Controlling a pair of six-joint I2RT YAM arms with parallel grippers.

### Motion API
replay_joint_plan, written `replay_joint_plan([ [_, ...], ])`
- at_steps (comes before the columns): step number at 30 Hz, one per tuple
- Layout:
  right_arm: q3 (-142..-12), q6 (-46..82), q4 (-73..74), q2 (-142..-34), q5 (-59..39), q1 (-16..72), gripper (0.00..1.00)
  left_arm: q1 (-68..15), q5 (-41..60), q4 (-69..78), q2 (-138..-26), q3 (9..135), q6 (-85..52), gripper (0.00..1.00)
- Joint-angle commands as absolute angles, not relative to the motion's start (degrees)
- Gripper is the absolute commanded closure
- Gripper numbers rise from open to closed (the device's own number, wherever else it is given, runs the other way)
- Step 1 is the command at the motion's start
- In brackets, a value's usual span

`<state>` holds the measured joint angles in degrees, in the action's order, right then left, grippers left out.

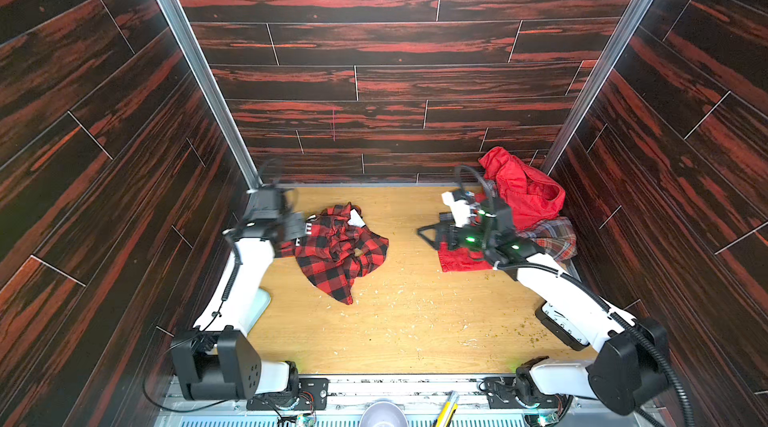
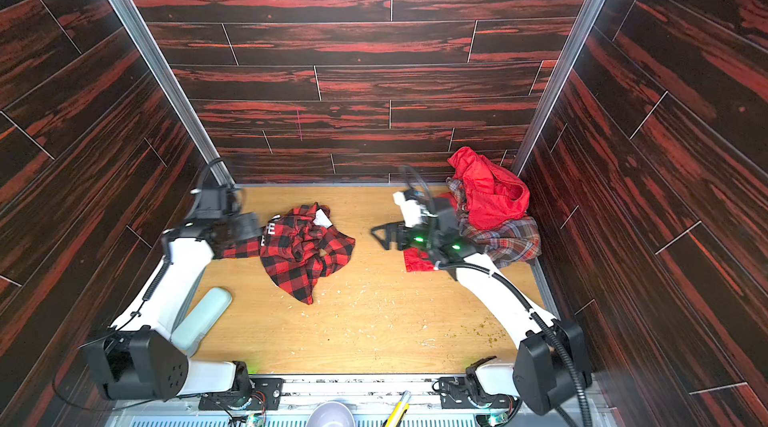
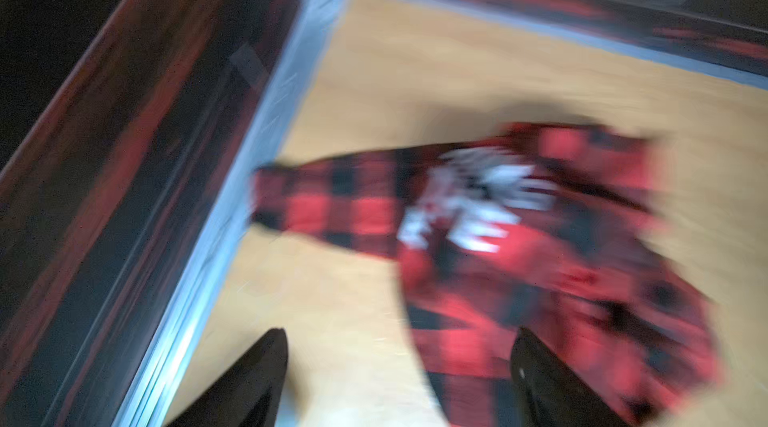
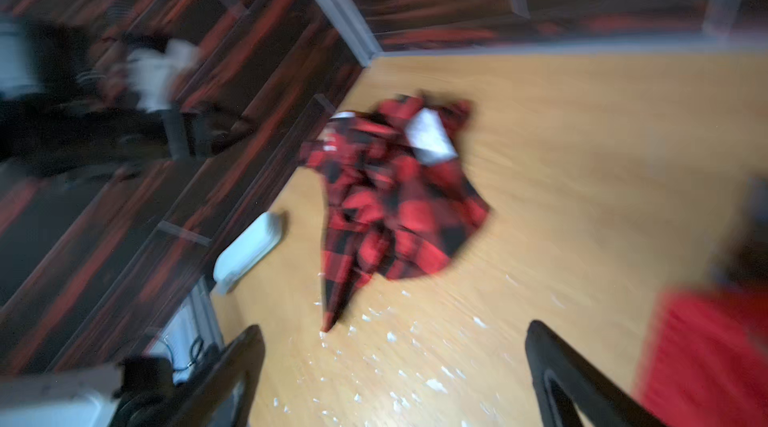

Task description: Pick out a specific cloth from the pile

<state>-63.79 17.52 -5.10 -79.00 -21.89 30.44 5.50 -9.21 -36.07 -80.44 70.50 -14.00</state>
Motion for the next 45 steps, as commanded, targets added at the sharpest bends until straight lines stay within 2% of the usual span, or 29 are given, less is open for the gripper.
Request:
replay_joint_plan([
  [1,-69.5,12.7,-7.7,-84.6,-22.0,35.7,0.02,10.4,-3.4,-39.1,-85.3,69.6,-19.4,0.14],
  [5,-73.4,12.8,-7.3,-89.1,-24.0,41.1,0.02,15.1,-2.6,-45.3,-93.9,73.9,-21.3,0.19],
  [11,-74.0,12.0,-7.9,-91.6,-24.4,46.9,0.02,20.0,-2.8,-42.7,-102.5,76.2,-22.1,0.2],
  [16,-72.6,12.7,-7.1,-91.6,-25.7,47.9,0.01,21.5,-6.8,-43.2,-109.8,82.3,-20.6,0.19],
  [27,-72.6,10.3,-9.9,-92.2,-23.7,47.9,0.02,22.1,-4.0,-45.9,-123.9,96.6,-20.1,0.2],
  [33,-73.1,8.5,-11.7,-92.3,-22.0,47.9,0.02,22.0,-2.0,-48.6,-127.7,98.1,-20.2,0.24],
  [35,-73.1,8.4,-11.8,-92.4,-21.8,47.9,0.02,22.1,-2.0,-49.3,-128.4,98.0,-20.0,0.31],
  [42,-74.0,8.0,-12.5,-92.7,-21.5,47.9,0.02,22.0,-1.1,-46.3,-124.7,93.2,-19.5,0.81],
  [45,-74.5,7.7,-13.1,-92.6,-21.6,47.9,0.02,21.9,-1.4,-46.0,-120.7,92.8,-19.1,0.97],
])
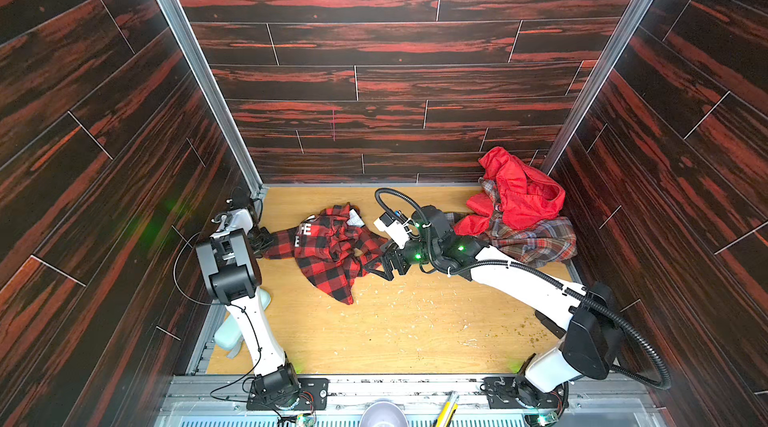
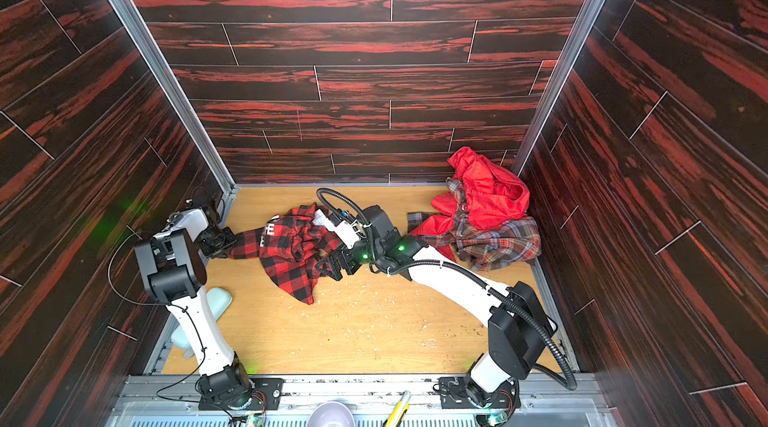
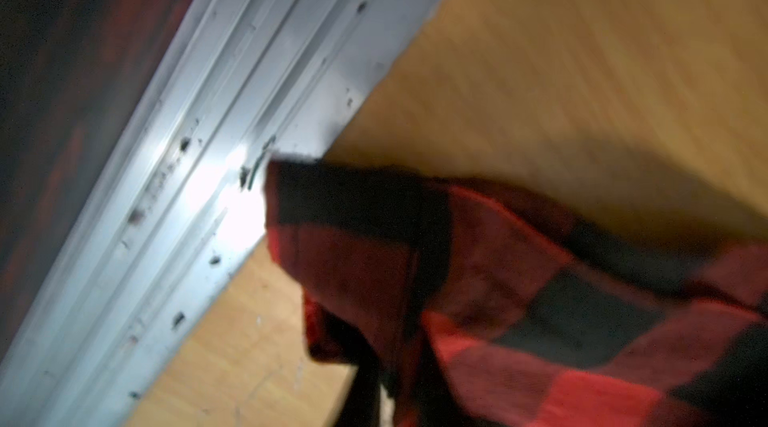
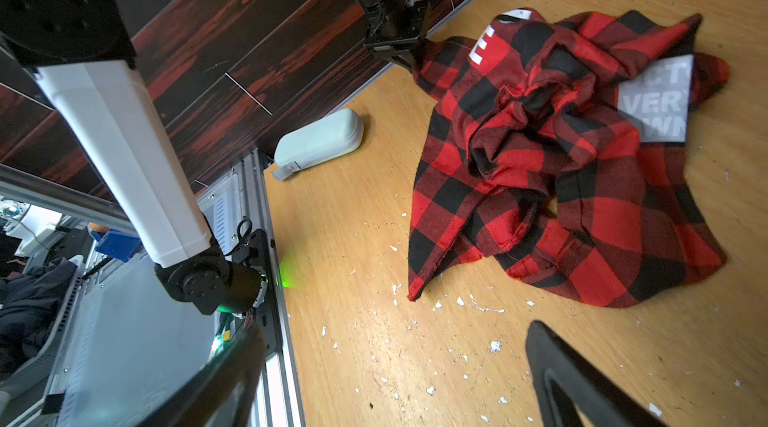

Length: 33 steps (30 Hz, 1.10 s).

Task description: Pick out a specific cloth from the pile

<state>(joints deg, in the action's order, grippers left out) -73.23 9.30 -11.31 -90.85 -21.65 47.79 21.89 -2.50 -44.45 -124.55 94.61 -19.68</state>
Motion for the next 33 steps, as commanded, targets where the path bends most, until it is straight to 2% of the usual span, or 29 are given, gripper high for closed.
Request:
replay_joint_plan([
  [1,-74.5,7.7,-13.2,-92.5,-21.6,47.9,0.02,21.7,-1.5,-45.5,-119.0,92.5,-18.9,1.0],
  [6,-74.0,8.2,-12.9,-91.0,-20.4,47.8,0.02,18.4,0.0,-44.9,-110.2,92.5,-17.5,1.0],
  [11,-73.6,13.5,-15.7,-90.5,-10.5,45.0,0.02,9.7,-0.5,-46.6,-104.2,95.4,-15.3,1.0],
  [14,-72.0,16.1,-17.0,-90.5,-11.2,41.8,0.02,4.8,0.2,-47.6,-101.3,96.0,-14.6,1.0],
  [20,-68.4,15.3,-17.5,-86.9,-8.3,41.5,0.02,-1.1,7.7,-48.6,-97.0,95.4,-10.8,1.0],
  [26,-66.8,17.5,-15.9,-86.6,-9.1,41.3,0.02,-8.1,15.9,-46.5,-101.9,91.3,-4.6,1.0],
  [28,-66.8,18.0,-16.5,-86.7,-7.8,41.3,0.01,-11.5,14.2,-49.7,-104.5,92.2,-1.1,0.99],
  [30,-66.8,18.6,-17.8,-88.4,-5.4,41.1,0.02,-14.9,11.6,-50.2,-106.5,92.3,0.7,0.92],
  [33,-67.2,18.2,-18.8,-90.3,-5.8,40.6,0.03,-17.9,9.4,-50.1,-110.0,92.2,1.5,0.88],
])
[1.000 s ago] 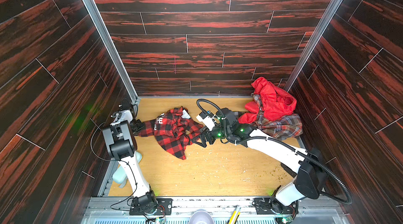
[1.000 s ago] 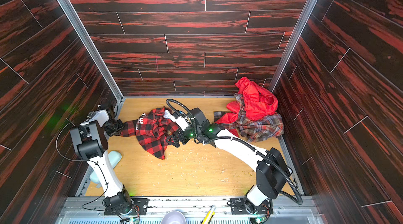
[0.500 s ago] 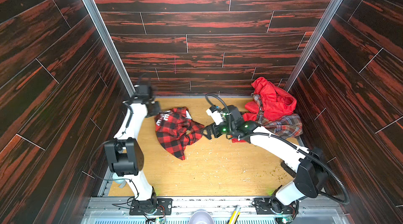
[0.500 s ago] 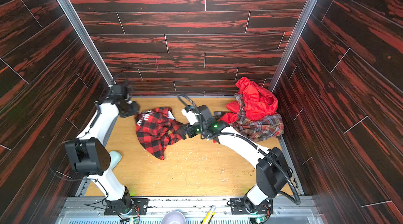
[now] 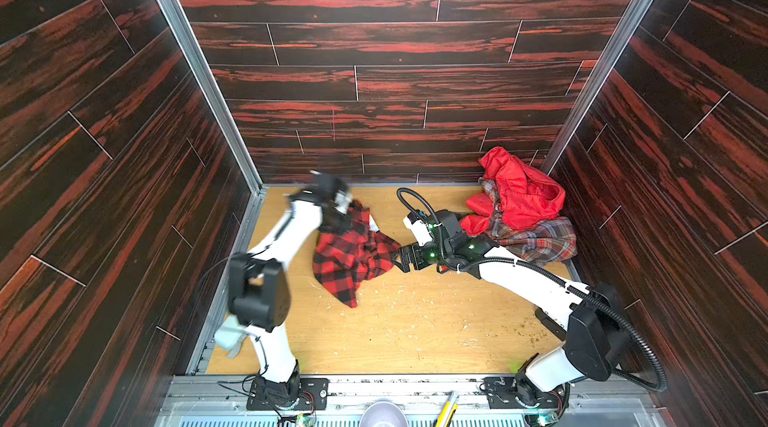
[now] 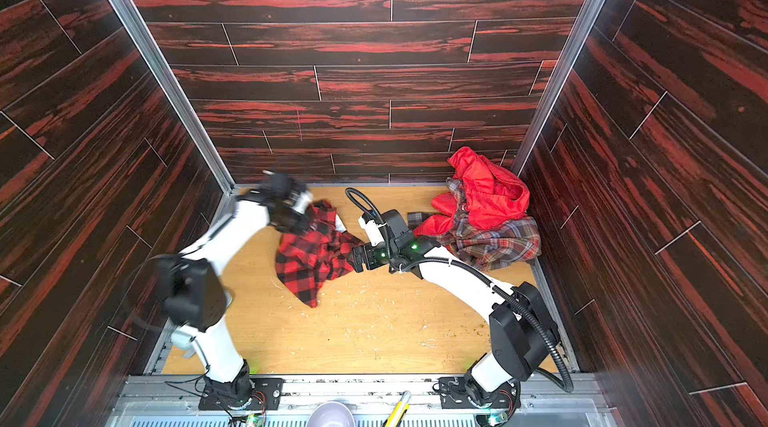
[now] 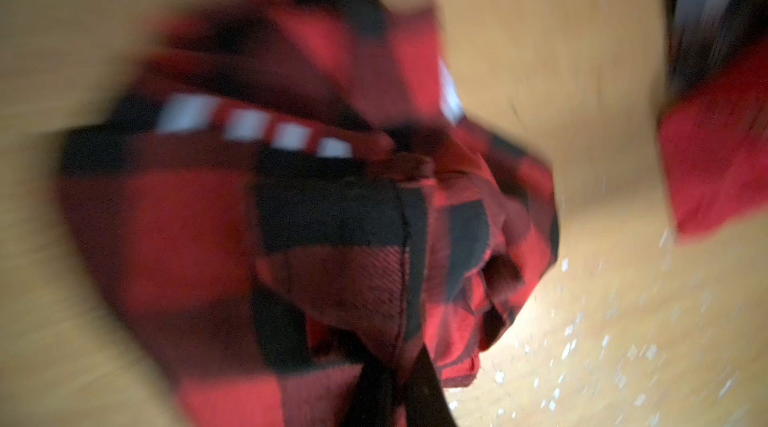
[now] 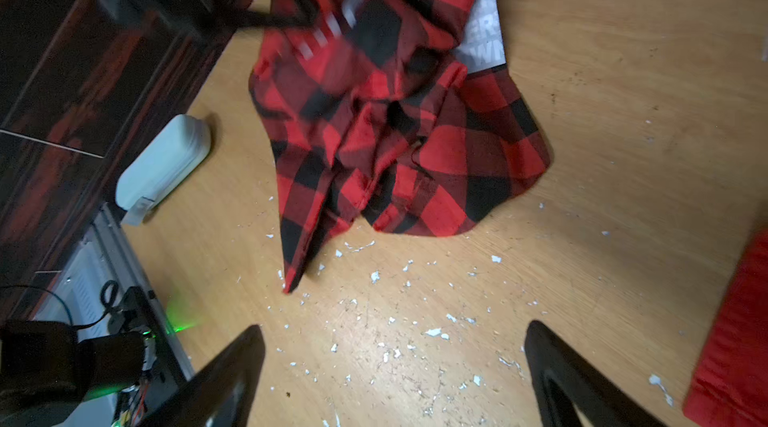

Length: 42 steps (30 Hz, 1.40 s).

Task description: Pick out a specific cloth from the pile

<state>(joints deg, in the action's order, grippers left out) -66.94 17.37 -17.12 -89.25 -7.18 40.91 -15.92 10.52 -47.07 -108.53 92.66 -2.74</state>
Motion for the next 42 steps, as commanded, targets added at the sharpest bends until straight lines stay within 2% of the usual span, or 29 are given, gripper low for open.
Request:
replay_joint_plan([
  [1,-66.4,18.3,-17.6,-89.6,-5.8,40.5,0.02,-18.4,8.6,-50.0,-111.4,92.3,0.8,0.87],
  [3,-65.1,18.7,-16.4,-88.2,-5.2,40.6,0.03,-18.4,8.1,-51.1,-114.5,93.1,-0.2,0.84],
  [11,-62.0,18.6,-16.6,-85.2,-4.5,40.4,0.02,-18.5,6.2,-48.4,-120.9,93.2,-1.6,0.5],
  [22,-61.1,18.7,-15.8,-83.8,-4.0,39.5,0.02,-18.5,9.3,-48.9,-113.1,96.5,0.5,0.12],
  [28,-60.4,18.6,-15.2,-83.2,-3.7,38.5,0.02,-18.5,8.9,-51.9,-107.9,95.3,2.5,0.1],
  [35,-57.9,18.7,-14.3,-81.7,-5.1,36.8,0.03,-19.4,7.7,-52.5,-97.7,86.0,4.0,0.09],
  [38,-56.3,18.7,-13.7,-80.8,-5.5,36.5,0.03,-21.3,3.4,-55.2,-94.6,80.3,3.0,0.18],
  [40,-55.8,18.7,-13.7,-80.8,-5.8,36.1,0.02,-23.1,4.0,-58.0,-93.4,77.2,1.7,0.29],
  [42,-55.8,18.6,-13.7,-81.0,-6.1,35.9,0.03,-25.6,4.3,-56.8,-91.5,73.1,-0.5,0.31],
])
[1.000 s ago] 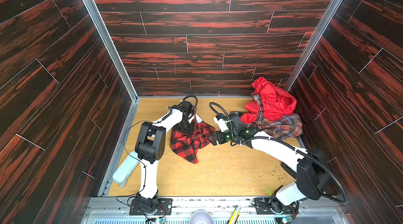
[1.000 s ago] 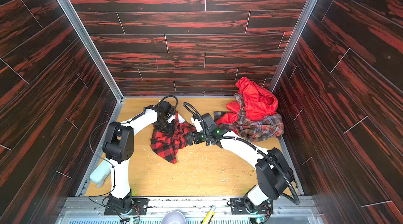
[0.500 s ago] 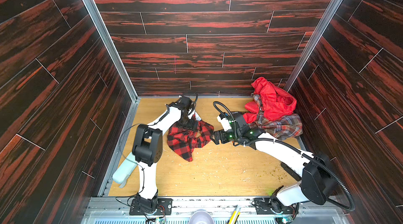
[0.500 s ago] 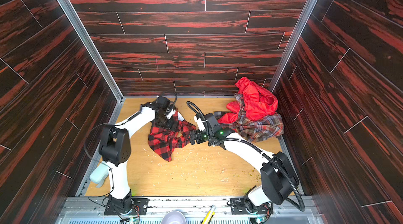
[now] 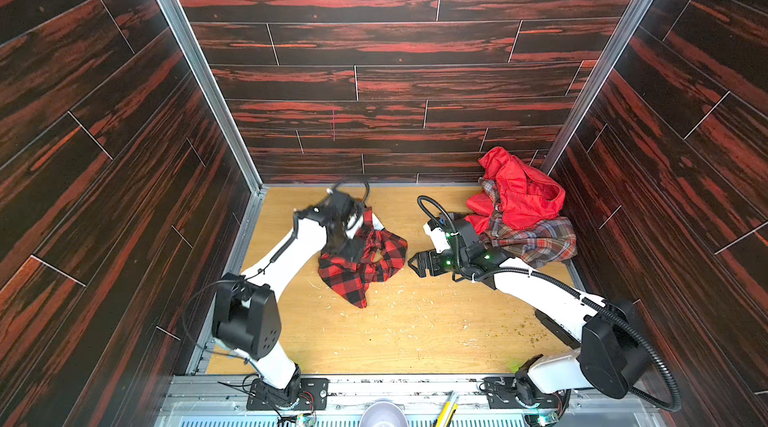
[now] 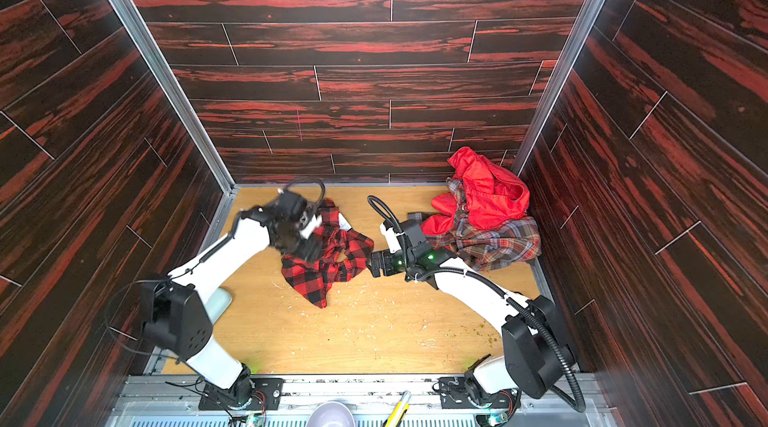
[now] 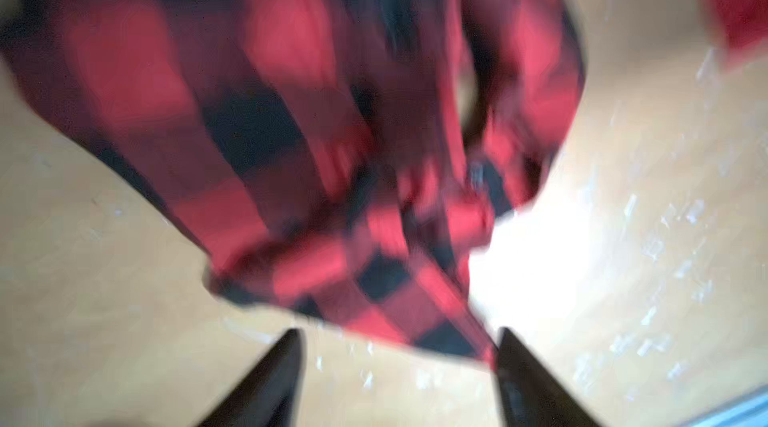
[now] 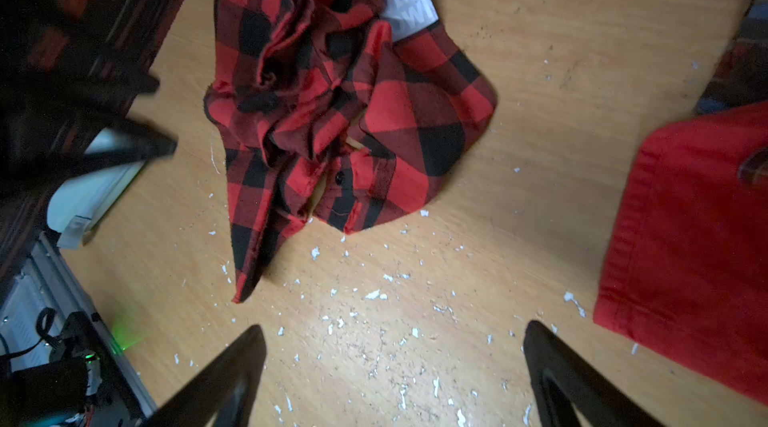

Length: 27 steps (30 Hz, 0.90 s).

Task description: Pick out a specific cloth from the pile

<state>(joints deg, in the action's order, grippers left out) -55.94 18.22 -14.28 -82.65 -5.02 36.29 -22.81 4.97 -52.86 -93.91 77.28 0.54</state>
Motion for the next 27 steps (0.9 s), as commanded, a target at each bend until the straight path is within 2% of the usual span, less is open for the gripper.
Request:
replay_joint_plan([
  [1,-56.0,18.5,-13.8,-81.1,-6.2,35.9,0.02,-27.0,3.8,-55.9,-90.7,71.3,-1.5,0.31],
  [5,-57.0,18.2,-14.0,-81.9,-6.6,35.7,0.02,-31.7,2.5,-50.8,-89.4,65.9,-5.3,0.33],
  [12,-57.0,18.3,-14.4,-81.8,-6.4,35.4,0.03,-35.3,0.9,-45.9,-93.5,60.5,-7.9,0.33],
  [18,-56.2,18.4,-14.4,-81.0,-6.1,35.0,0.03,-35.8,-4.1,-44.6,-95.6,60.0,-9.3,0.42],
  [27,-55.7,18.5,-13.9,-80.6,-6.5,33.8,0.02,-35.9,-6.3,-40.8,-96.9,57.8,-11.1,0.56],
])
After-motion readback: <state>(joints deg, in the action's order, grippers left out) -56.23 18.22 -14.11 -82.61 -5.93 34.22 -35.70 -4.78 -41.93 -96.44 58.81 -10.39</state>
